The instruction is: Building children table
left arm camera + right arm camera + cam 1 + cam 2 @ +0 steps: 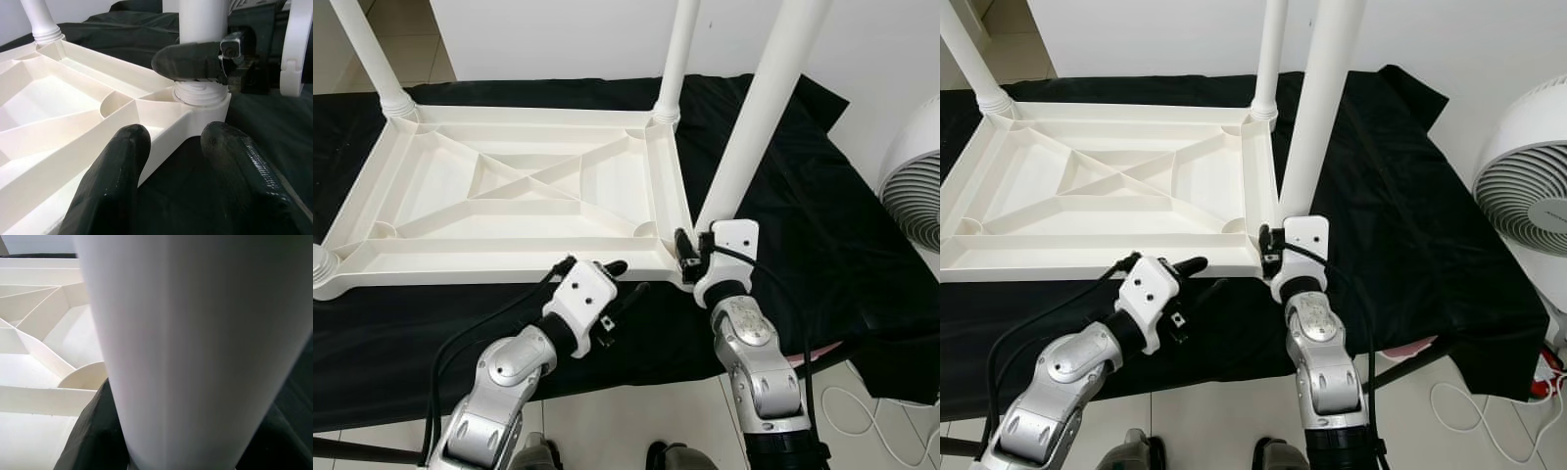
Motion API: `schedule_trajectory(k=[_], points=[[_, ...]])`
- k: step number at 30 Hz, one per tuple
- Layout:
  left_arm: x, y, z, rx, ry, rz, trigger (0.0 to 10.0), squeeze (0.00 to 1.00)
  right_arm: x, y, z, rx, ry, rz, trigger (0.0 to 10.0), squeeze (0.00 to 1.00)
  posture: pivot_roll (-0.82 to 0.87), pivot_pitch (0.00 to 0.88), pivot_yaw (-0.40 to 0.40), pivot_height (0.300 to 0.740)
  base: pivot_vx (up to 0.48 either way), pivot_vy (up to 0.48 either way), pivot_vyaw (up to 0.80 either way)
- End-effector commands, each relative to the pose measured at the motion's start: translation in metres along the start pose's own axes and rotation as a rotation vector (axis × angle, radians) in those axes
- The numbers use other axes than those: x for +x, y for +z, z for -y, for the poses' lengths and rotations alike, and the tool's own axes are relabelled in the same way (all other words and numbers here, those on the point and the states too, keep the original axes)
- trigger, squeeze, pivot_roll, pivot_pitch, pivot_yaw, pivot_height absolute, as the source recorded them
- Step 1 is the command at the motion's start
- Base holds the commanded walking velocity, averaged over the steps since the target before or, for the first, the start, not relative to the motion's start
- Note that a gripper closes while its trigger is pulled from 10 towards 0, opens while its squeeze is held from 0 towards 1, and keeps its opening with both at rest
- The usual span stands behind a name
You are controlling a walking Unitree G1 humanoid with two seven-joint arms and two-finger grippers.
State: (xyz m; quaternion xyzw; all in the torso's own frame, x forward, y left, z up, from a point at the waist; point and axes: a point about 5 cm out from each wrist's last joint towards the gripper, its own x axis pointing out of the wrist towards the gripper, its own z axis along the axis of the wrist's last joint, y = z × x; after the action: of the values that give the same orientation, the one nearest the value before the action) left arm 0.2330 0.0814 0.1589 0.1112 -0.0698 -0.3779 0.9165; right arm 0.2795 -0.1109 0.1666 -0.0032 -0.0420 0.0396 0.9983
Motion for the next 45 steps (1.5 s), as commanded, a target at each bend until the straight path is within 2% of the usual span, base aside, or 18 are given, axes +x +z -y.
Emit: schedule_trajectory(k=[1, 2, 3, 9, 13, 14, 15, 17, 18, 19, 20, 23, 28, 37, 38, 40, 41, 45], points=[[-0.003, 0.000, 0.001, -0.010, 0.012, -0.007, 10.0, 0.00, -0.004, -0.010, 0.007, 0.003, -0.052, -0.052, 10.0, 0.39, -0.02, 0.185, 0.008, 0.740, 0.000, 0.000, 0.00], [-0.003, 0.000, 0.000, -0.011, 0.012, -0.008, 10.0, 0.00, -0.004, -0.010, 0.007, 0.008, -0.050, -0.051, 10.0, 0.93, -0.02, 0.185, 0.008, 0.740, 0.000, 0.000, 0.00], [-0.003, 0.000, 0.000, -0.010, 0.012, -0.010, 10.0, 0.00, -0.004, -0.010, 0.006, 0.014, -0.044, -0.049, 10.0, 1.00, -0.02, 0.177, 0.014, 0.740, 0.000, 0.000, 0.00], [-0.001, 0.000, -0.001, -0.001, -0.002, -0.012, 10.0, 0.00, -0.002, -0.008, 0.005, 0.016, 0.011, -0.029, 10.0, 1.00, -0.01, 0.155, 0.021, 0.740, 0.000, 0.000, 0.00], [0.002, 0.002, -0.005, 0.007, 0.000, -0.007, 10.0, 0.00, 0.004, -0.007, 0.006, -0.029, 0.132, -0.034, 10.0, 1.00, -0.01, 0.142, 0.012, 0.740, 0.000, 0.000, 0.00], [0.002, 0.002, -0.005, 0.010, 0.000, -0.005, 10.0, 0.00, 0.007, -0.007, 0.007, -0.045, 0.191, -0.036, 10.0, 0.00, -0.01, 0.130, 0.008, 0.740, 0.000, 0.000, 0.00], [0.002, 0.002, -0.005, 0.010, 0.000, -0.005, 10.0, 0.00, 0.007, -0.007, 0.007, -0.045, 0.191, -0.036, 10.0, 0.00, -0.01, 0.130, 0.008, 0.740, 0.000, 0.000, 0.00], [0.003, 0.002, -0.006, 0.016, -0.003, -0.002, 10.0, 0.00, 0.012, -0.006, 0.006, -0.069, 0.305, -0.042, 10.0, 0.00, -0.01, 0.124, 0.005, 0.740, 0.000, 0.000, 0.00], [0.003, 0.002, -0.006, 0.016, -0.003, -0.002, 10.0, 0.00, 0.012, -0.006, 0.006, -0.069, 0.305, -0.042, 10.0, 0.00, -0.01, 0.124, 0.005, 0.740, 0.000, 0.000, 0.00], [0.004, 0.002, -0.005, 0.019, -0.007, -0.001, 10.0, 0.00, 0.014, -0.005, 0.004, -0.085, 0.397, -0.040, 10.0, 0.00, 0.00, 0.113, 0.004, 0.740, 0.000, 0.000, 0.00], [0.004, 0.002, -0.005, 0.019, -0.007, -0.001, 10.0, 0.00, 0.014, -0.005, 0.004, -0.085, 0.397, -0.040, 10.0, 0.00, 0.00, 0.113, 0.004, 0.740, 0.000, 0.000, 0.00], [0.003, 0.001, -0.006, 0.033, -0.025, -0.006, 10.0, 0.00, 0.021, -0.003, 0.010, -0.164, 0.666, -0.034, 10.0, 0.00, 0.00, 0.088, -0.001, 0.740, 0.000, 0.000, 0.00], [0.002, 0.001, -0.007, 0.049, -0.036, -0.009, 10.0, 0.00, 0.029, -0.007, 0.022, -0.225, 0.816, -0.080, 10.0, 0.00, 0.01, 0.083, -0.004, 0.740, 0.000, 0.000, 0.00], [0.001, 0.002, -0.006, 0.046, -0.033, -0.009, 10.0, 0.00, 0.038, -0.013, 0.029, -0.233, 0.914, -0.105, 10.0, 0.00, 0.02, 0.083, 0.000, 0.740, 0.000, 0.000, 0.00], [0.002, 0.002, -0.006, 0.045, -0.033, -0.008, 10.0, 0.00, 0.041, -0.015, 0.030, -0.239, 0.920, -0.111, 7.8, 0.00, 0.02, 0.083, 0.000, 0.740, 0.000, 0.000, 0.00], [0.002, 0.002, -0.006, 0.044, -0.034, -0.007, 10.0, 0.00, 0.043, -0.016, 0.031, -0.241, 0.923, -0.114, 7.8, 0.00, 0.02, 0.083, 0.000, 0.740, 0.000, 0.000, 0.00], [0.002, 0.002, -0.006, 0.044, -0.034, -0.006, 10.0, 0.00, 0.045, -0.017, 0.033, -0.242, 0.932, -0.117, 0.0, 0.00, 0.02, 0.083, 0.000, 0.740, 0.000, 0.000, 0.00], [0.002, 0.003, -0.006, 0.045, -0.031, -0.005, 10.0, 0.00, 0.047, -0.020, 0.036, -0.246, 0.944, -0.129, 0.0, 0.00, 0.02, 0.083, 0.000, 0.740, 0.000, 0.000, 0.00]])
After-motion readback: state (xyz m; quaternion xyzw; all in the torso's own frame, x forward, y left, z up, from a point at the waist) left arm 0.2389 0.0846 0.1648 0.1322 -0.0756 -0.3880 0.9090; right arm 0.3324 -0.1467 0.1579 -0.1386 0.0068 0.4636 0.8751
